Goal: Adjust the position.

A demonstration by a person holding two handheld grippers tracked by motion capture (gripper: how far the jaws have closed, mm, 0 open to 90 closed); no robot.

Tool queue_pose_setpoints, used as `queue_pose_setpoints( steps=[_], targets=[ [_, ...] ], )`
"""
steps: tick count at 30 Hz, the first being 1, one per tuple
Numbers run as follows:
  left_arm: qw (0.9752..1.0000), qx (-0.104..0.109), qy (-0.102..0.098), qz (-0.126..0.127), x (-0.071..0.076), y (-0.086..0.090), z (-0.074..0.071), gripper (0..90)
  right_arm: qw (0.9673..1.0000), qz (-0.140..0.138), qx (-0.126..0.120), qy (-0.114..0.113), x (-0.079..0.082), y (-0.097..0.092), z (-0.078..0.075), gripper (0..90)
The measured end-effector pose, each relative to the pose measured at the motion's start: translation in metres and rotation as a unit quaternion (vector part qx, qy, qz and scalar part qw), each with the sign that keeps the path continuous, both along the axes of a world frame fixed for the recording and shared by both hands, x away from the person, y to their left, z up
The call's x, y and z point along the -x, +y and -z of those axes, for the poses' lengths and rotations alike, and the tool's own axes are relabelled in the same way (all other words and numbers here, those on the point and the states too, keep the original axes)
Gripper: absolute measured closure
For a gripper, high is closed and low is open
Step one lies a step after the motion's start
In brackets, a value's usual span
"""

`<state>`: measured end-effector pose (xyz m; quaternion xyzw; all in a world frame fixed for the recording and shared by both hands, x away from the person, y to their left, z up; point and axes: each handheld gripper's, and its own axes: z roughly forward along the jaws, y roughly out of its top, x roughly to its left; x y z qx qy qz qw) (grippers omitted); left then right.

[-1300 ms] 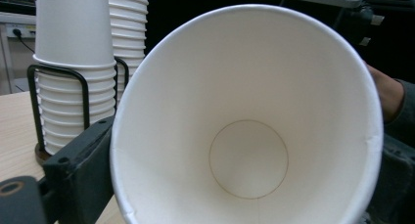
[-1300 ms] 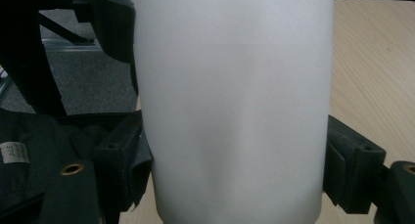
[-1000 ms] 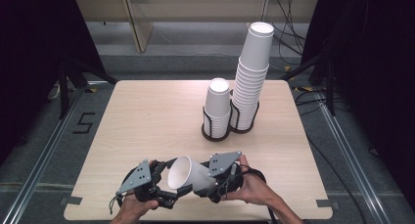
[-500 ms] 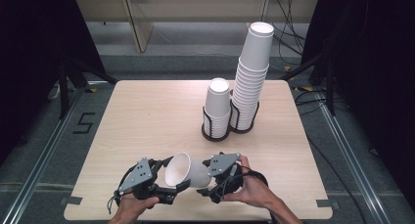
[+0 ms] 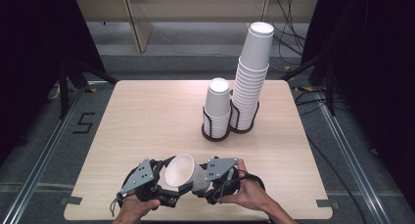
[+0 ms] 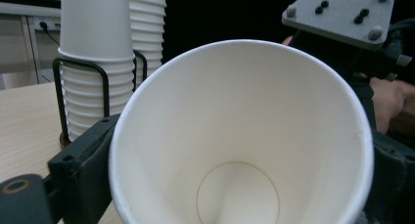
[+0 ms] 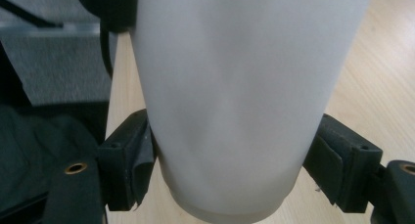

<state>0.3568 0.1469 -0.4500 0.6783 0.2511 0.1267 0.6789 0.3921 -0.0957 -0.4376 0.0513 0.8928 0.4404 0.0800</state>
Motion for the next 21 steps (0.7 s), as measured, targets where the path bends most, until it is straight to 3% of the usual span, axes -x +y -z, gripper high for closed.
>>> queue_pose_setpoints(
  steps=[5,16,21],
  targets=[
    [0.9999,0.013,0.003,0.004,0.0004,-0.0017,0.0012,5.3,0.9991,-0.003,-0.040,0.012,0.0002,0.0007,-0.0010,25.9],
    [0.9999,0.008,0.009,0.012,0.0001,-0.0010,0.0024,14.4,0.9985,0.002,-0.046,0.031,-0.0003,0.0030,0.0042,23.7],
    [0.9998,-0.010,0.011,-0.010,-0.0019,0.0021,0.0029,15.6,0.9986,0.022,-0.031,0.038,-0.0026,-0.0004,0.0052,17.5]
  ],
)
